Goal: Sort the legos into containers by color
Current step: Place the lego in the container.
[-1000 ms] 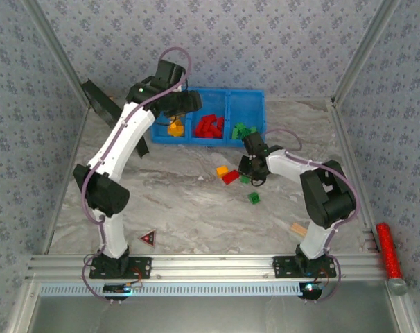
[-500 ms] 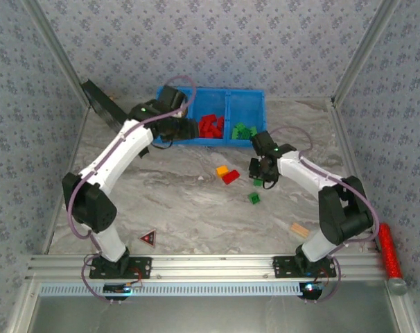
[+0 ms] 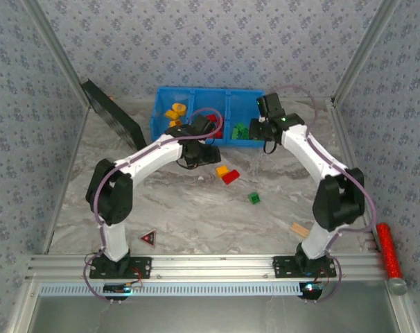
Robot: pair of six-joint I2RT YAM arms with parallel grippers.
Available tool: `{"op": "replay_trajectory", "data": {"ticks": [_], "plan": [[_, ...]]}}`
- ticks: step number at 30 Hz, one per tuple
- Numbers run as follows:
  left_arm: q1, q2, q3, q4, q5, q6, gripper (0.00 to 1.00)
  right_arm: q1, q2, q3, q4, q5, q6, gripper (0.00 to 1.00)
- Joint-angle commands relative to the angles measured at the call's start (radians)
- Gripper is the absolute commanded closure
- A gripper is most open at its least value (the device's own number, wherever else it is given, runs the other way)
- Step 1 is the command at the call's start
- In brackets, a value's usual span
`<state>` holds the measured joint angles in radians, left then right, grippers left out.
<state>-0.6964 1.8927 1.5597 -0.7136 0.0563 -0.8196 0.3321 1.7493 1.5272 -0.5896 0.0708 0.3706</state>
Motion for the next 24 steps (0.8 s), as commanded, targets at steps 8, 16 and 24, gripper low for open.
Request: {"op": "replay_trajectory", "data": {"ticks": [8, 16, 24], "plan": [[-0.011, 0.14, 0.135, 0.007, 0.025, -0.177, 0.29, -0.024, 0.333, 0.265, 0.05, -0.059, -0.134, 0.74], [-0.019, 0.207, 0.186, -0.01, 0.055, -0.217, 0.28, -0.031, 0.419, 0.307, 0.053, -0.071, -0.164, 0.66], [-0.038, 0.282, 0.275, -0.061, 0.077, -0.229, 0.27, -0.042, 0.384, 0.289, 0.063, -0.096, -0.182, 0.41]]}}
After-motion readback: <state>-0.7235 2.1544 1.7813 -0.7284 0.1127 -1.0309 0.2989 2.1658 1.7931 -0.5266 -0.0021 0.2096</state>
